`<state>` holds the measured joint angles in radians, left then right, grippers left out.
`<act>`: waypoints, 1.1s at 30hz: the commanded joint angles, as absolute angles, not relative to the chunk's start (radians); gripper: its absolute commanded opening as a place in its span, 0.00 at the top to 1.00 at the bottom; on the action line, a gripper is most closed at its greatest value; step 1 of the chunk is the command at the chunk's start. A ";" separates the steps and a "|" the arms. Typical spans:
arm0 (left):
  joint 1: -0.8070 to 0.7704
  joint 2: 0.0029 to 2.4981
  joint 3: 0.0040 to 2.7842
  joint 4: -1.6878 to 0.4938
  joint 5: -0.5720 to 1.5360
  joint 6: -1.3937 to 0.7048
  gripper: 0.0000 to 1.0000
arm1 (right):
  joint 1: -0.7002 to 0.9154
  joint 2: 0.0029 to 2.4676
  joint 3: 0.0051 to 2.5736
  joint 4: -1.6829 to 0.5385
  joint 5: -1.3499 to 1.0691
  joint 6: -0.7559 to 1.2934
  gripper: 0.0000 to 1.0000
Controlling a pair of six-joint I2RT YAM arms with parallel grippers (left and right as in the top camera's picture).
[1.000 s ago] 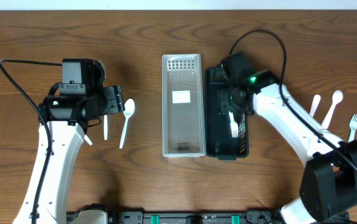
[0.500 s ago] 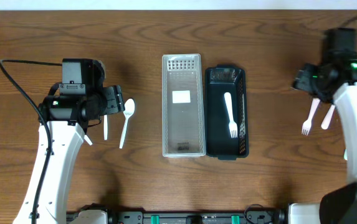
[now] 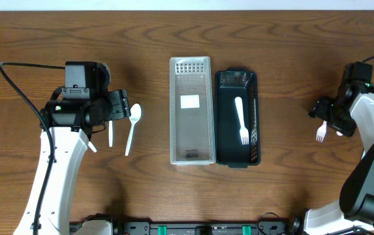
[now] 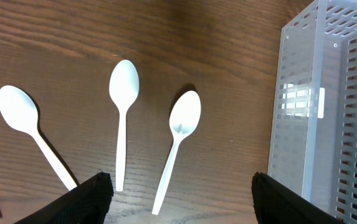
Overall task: Pack container
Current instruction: 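Release the fork and move the right gripper back to the forks, then grasp a second white fork with the right gripper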
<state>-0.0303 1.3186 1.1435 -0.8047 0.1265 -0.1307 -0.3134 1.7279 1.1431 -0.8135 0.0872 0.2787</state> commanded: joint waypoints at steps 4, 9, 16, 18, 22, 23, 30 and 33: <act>-0.033 1.319 1.161 -0.808 0.115 -0.125 0.26 | -0.377 1.796 1.139 -0.764 0.044 0.203 0.19; -0.033 1.319 1.161 -0.808 0.115 -0.125 0.26 | -0.386 1.838 1.139 -0.735 0.039 0.192 0.19; -0.033 1.319 1.161 -0.807 0.115 -0.125 0.26 | -0.385 1.871 1.139 -0.704 0.015 0.174 0.19; -0.033 1.319 1.161 -0.807 0.115 -0.125 0.26 | -0.385 1.871 1.139 -0.696 0.014 0.174 0.19; -0.033 1.319 1.161 -0.807 0.115 -0.125 0.26 | -0.385 1.871 1.138 -0.687 -0.009 0.155 0.20; -0.033 1.319 1.161 -0.807 0.115 -0.125 0.26 | -0.385 1.871 1.138 -0.685 -0.012 0.150 0.20; -0.033 1.319 1.161 -0.807 0.115 -0.125 0.26 | -0.385 1.902 1.138 -0.680 -0.024 0.139 0.19; -0.033 1.319 1.161 -0.807 0.115 -0.125 0.26 | -0.385 1.927 1.137 -0.680 -0.030 0.140 0.19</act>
